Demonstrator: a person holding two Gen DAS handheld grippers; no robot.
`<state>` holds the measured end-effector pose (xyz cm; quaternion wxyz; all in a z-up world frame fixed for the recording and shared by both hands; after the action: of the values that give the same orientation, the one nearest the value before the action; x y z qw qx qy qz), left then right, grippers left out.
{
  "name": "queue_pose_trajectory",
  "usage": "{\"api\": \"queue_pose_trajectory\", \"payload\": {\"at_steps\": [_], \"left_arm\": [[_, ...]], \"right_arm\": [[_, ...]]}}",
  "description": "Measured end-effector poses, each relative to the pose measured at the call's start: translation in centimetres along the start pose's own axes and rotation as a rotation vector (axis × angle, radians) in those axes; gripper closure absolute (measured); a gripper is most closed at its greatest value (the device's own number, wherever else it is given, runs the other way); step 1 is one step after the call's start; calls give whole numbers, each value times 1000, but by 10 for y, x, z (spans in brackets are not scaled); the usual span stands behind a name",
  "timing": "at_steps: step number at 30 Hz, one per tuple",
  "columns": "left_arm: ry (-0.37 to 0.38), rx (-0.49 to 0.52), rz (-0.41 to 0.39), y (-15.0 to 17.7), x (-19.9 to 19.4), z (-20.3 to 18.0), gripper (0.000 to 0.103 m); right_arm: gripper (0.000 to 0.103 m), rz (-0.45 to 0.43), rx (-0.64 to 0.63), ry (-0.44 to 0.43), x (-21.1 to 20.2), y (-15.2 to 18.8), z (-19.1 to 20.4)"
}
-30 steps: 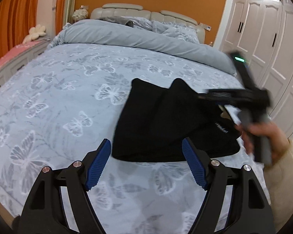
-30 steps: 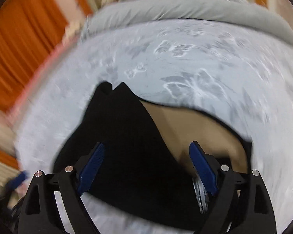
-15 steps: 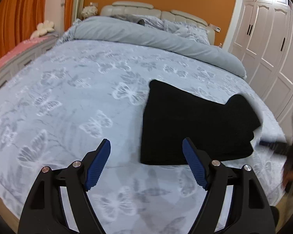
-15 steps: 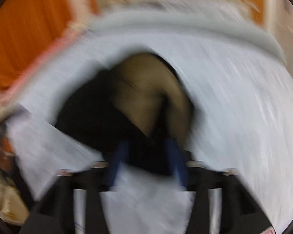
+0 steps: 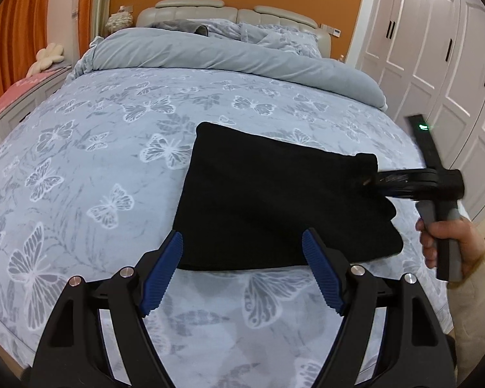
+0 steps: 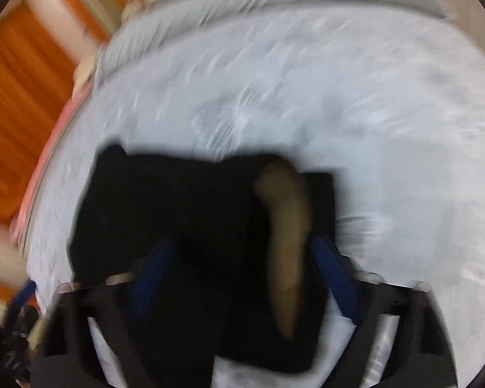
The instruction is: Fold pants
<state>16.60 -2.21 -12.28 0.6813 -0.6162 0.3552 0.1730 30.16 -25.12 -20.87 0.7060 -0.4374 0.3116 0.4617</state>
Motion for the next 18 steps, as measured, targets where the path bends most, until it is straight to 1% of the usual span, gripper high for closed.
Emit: {"api": "queue_pose_trajectory", "payload": {"at_steps": [1, 2, 3, 4, 5, 6, 7, 8, 9, 10, 11, 12, 13, 15, 17, 18], "left_arm": [[-10, 12, -1, -1, 1, 3, 29], [-24, 23, -4, -4, 2, 6, 29], [-30, 29, -7, -6, 3, 9, 28], [-31, 31, -8, -7, 5, 11, 28], [-31, 30, -8, -8, 8, 12, 28], [-28, 25, -4, -9, 14, 12, 27], [-23, 18, 4, -9, 20, 11, 25], [-13, 10, 10, -9, 27, 9, 23], [-13, 7, 16, -8, 32, 8, 23], [-13, 7, 23, -6, 35, 6, 23], [-9, 8, 32, -3, 39, 5, 23], [-2, 9, 42, -1, 42, 3, 23], [4, 12, 46, 1, 44, 1, 23], [1, 26, 53, 3, 49, -1, 23], [-6, 29, 52, 4, 51, -4, 23], [-10, 24, 55, 4, 53, -5, 23]], "right_arm": [[92, -69, -27, -21, -21, -10, 10], [93, -124, -38, -58, -41, -20, 17], [95, -188, -34, -85, -64, -33, 18], [96, -241, -29, -77, -80, -48, 12], [95, -265, -31, -24, -81, -59, 1], [79, -260, -32, 40, -74, -66, -16], [54, -200, -26, 153, -52, -65, -43], [52, -153, -12, 227, -38, -59, -60], [52, -113, 12, 273, -30, -48, -75], [52, -119, 43, 235, -33, -37, -83], [52, -146, 83, 161, -42, -25, -86], [46, -166, 120, 107, -52, -12, -89], [37, -191, 158, 65, -63, 3, -94], [28, -203, 174, 41, -61, 17, -90], [28, -164, 170, 34, -49, 35, -81], [28, -152, 166, 21, -43, 35, -76]]}}
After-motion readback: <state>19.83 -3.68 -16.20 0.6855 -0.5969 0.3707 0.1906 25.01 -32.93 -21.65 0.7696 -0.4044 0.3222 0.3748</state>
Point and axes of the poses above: each gripper's, at about its wrist camera, not at the fingertips, and x roughly the way its jaws point, z to its left, y to its underside, the point moved 9 cm from there along x, roughly the way its jaws point, and after that the axes turned 10 degrees about x, right-handed, at the moved point
